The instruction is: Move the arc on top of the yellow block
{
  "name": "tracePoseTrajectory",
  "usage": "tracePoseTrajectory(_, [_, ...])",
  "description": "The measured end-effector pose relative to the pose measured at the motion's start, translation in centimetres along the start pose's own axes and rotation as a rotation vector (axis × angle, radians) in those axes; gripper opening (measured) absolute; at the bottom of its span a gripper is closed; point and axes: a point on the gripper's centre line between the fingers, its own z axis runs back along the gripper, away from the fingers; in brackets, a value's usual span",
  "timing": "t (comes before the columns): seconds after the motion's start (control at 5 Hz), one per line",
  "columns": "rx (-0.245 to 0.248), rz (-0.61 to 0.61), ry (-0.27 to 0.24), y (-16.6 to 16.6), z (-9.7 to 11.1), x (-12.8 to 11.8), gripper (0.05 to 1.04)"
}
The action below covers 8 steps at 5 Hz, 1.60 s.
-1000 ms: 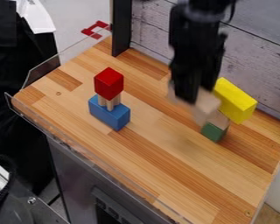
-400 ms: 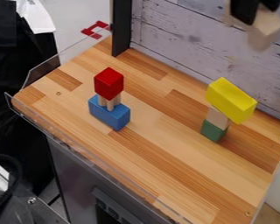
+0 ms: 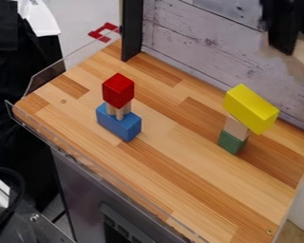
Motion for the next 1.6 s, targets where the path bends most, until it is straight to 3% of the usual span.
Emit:
tracePoseTrajectory(0.4, [0.022,0.028,0.037,1.1,-1.5,0.0,0.513])
tracePoseTrajectory(1.6, [0.068,0.066,0.066,2.4,-1.8,1.8,0.513])
